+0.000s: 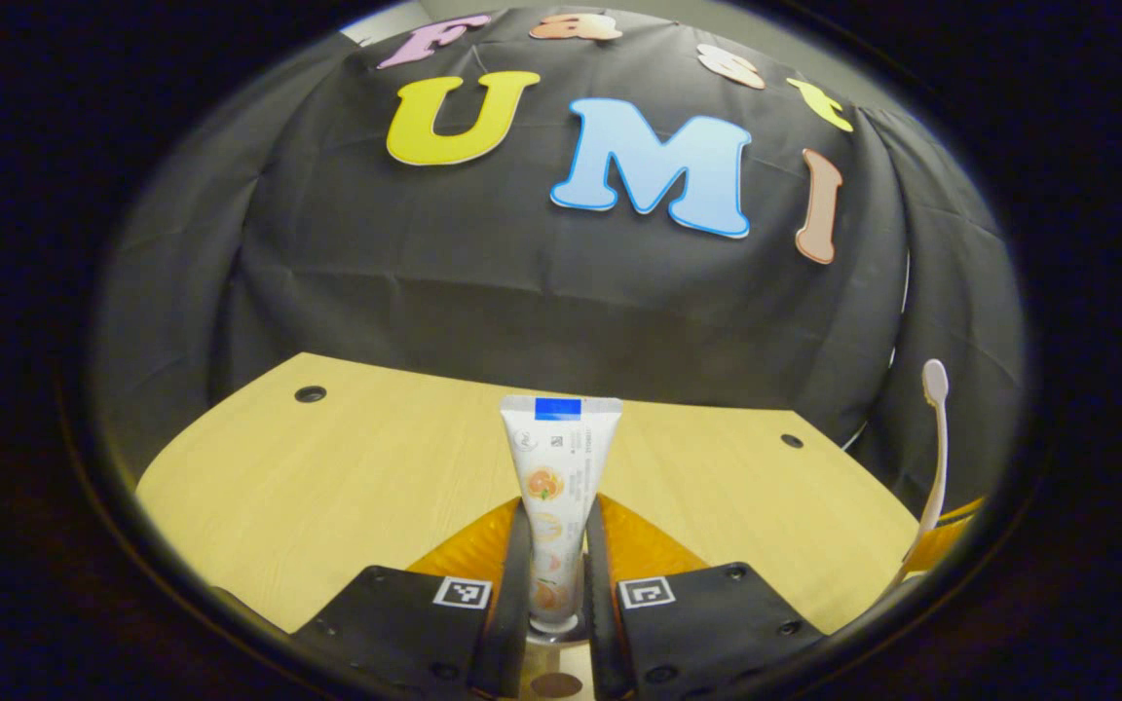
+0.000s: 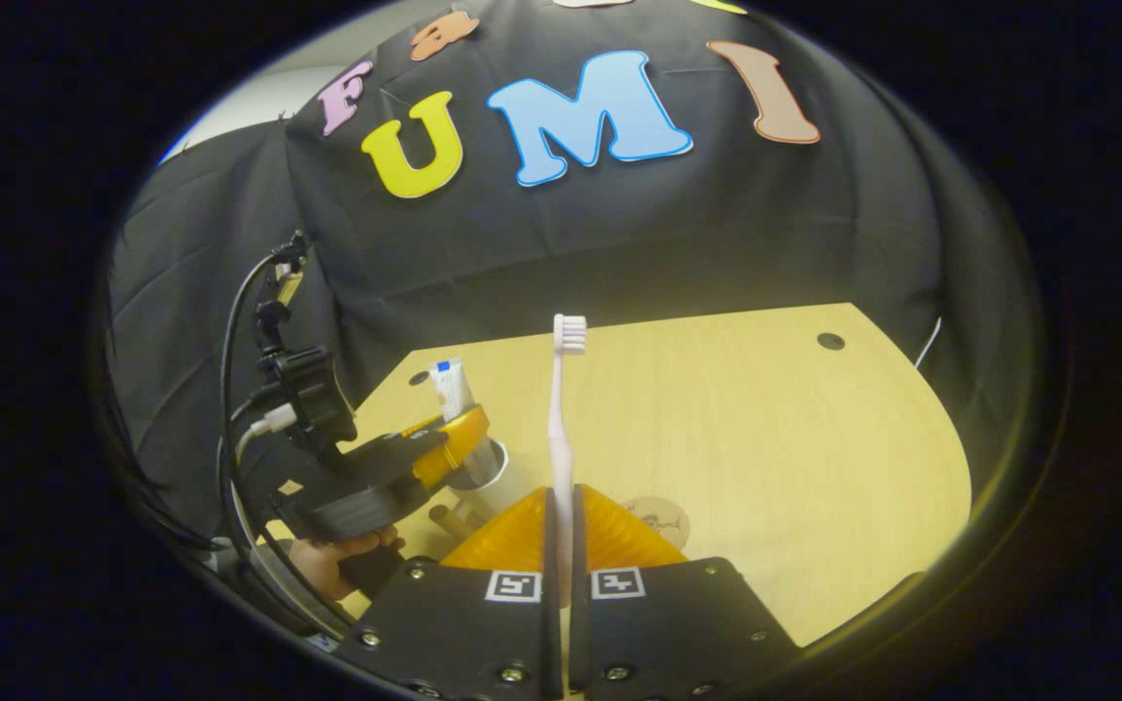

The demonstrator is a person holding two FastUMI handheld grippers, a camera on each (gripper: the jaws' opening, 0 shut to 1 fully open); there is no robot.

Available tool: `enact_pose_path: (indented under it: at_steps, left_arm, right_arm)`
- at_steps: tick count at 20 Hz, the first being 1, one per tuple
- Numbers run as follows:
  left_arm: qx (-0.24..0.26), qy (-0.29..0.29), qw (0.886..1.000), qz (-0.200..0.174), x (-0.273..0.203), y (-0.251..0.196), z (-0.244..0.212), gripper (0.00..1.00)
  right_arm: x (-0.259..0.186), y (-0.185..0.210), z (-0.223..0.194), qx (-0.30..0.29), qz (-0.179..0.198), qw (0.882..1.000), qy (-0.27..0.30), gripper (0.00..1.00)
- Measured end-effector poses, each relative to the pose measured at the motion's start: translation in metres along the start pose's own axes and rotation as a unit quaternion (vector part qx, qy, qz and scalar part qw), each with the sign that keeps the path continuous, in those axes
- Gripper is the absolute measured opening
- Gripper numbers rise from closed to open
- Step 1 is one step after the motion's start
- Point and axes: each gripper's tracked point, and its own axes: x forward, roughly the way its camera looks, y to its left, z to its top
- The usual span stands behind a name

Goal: Put the toothbrush and toothpaste on the desktop into the cup, then pick up the cup and place it on the coaster on the desktop.

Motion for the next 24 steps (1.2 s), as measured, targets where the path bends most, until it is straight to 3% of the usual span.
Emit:
enact_pose_path:
  at_steps: [3,4,7,10,12,14,16,24]
  left_arm:
    - [0.002,0.026,1.0,-0.005,-0.006,0.0,-0.014,0.37]
    - [0.005,0.023,1.0,-0.004,-0.009,0.0,-0.014,0.55]
    - [0.006,0.022,1.0,-0.008,-0.015,0.002,-0.016,0.6]
    - [0.001,0.017,1.0,-0.012,-0.02,0.002,-0.01,0.77]
    - [0.002,0.014,1.0,-0.014,-0.025,0.002,-0.006,0.83]
    - [0.005,0.012,1.0,-0.016,-0.033,0.003,-0.003,0.83]
    - [0.009,0.009,1.0,-0.016,-0.046,0.007,-0.001,0.9]
    - [0.006,0.033,0.999,-0.021,-0.085,0.022,-0.011,0.9]
  right_arm:
    - [0.002,0.002,0.002,0.004,0.007,1.0,0.001,0.04]
    - [0.003,0.003,0.002,0.004,0.009,1.0,0.0,0.04]
    - [0.007,0.006,0.007,0.0,0.013,1.0,-0.005,0.04]
    - [0.011,0.01,0.015,-0.002,0.02,1.0,-0.014,0.04]
    - [0.015,0.014,0.022,-0.008,0.025,0.999,-0.023,0.04]
    - [0.02,0.02,0.028,-0.018,0.031,0.999,-0.031,0.04]
    - [0.027,0.028,0.037,-0.032,0.038,0.998,-0.04,0.04]
    - [0.056,0.068,0.071,-0.059,0.071,0.991,-0.1,0.04]
